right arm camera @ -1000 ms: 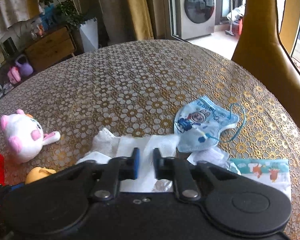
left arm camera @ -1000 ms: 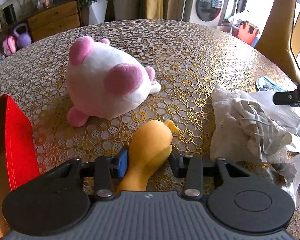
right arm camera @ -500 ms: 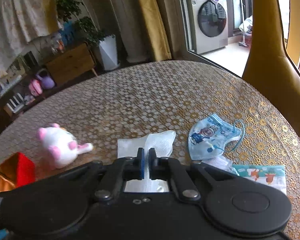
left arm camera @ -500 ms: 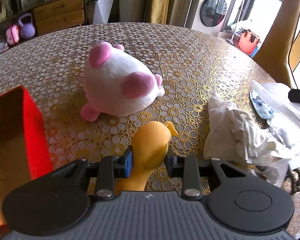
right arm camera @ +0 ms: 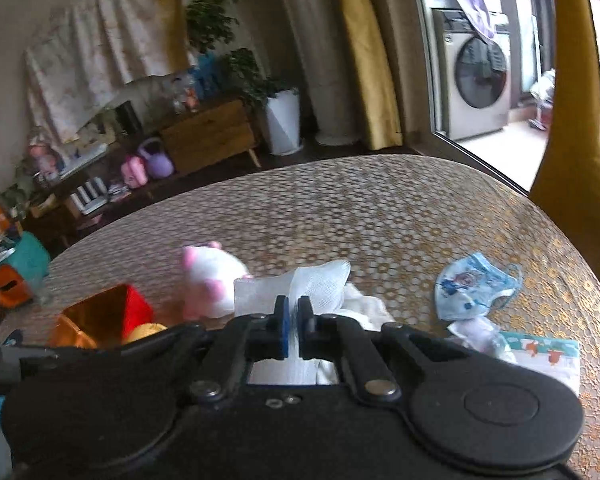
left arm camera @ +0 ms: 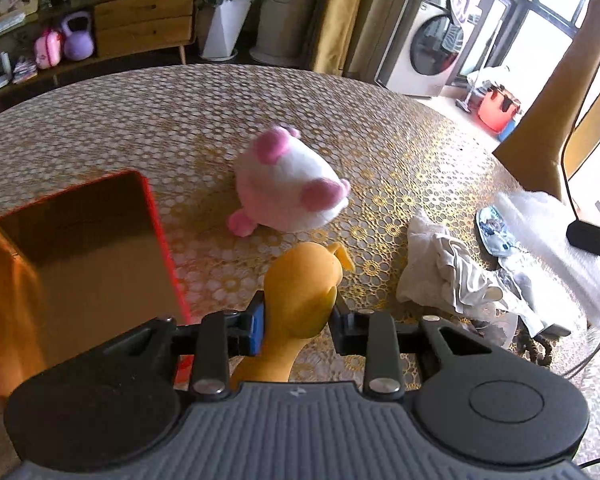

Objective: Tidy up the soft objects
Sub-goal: 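Carry the duck in the left tool while the right tool carries white cloth to the tin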

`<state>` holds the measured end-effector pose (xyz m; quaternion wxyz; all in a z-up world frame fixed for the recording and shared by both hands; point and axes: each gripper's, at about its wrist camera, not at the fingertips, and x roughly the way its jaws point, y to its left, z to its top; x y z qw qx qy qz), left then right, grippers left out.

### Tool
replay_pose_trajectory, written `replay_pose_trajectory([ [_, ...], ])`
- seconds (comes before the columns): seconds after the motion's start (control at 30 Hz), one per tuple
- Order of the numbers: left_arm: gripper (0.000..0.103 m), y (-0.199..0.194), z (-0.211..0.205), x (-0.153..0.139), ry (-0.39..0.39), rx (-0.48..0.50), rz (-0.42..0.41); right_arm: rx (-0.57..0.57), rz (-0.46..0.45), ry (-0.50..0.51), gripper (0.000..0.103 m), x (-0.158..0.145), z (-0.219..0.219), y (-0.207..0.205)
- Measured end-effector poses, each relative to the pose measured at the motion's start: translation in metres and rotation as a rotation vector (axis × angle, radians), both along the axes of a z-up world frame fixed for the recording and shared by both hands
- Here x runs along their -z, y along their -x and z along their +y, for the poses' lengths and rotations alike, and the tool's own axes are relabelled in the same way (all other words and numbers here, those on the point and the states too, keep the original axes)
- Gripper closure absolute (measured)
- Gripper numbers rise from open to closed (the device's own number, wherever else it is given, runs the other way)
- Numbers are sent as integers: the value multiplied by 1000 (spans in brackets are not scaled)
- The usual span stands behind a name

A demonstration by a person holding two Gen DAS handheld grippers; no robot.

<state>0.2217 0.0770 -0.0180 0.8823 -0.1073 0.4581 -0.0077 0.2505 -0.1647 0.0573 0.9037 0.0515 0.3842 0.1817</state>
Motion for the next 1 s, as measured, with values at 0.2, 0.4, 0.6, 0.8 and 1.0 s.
replay_pose_trajectory([
  [0.2,72,21,28,-25,-3,-48,-30,-76,-22,2,99,-14,32,16],
  [0.4,72,37,56,-42,-29,-84,-46,-160,-35,6,99,-23,77,27],
  [0.6,72,51,93,-48,-41,-143,-52,-253,-43,11,99,-25,129,38],
  [0.8,72,61,133,-45,-40,-201,-34,-327,-38,24,99,-19,181,44],
  [1.0,72,61,167,-32,-23,-253,1,-366,-11,8,99,-5,229,40],
])
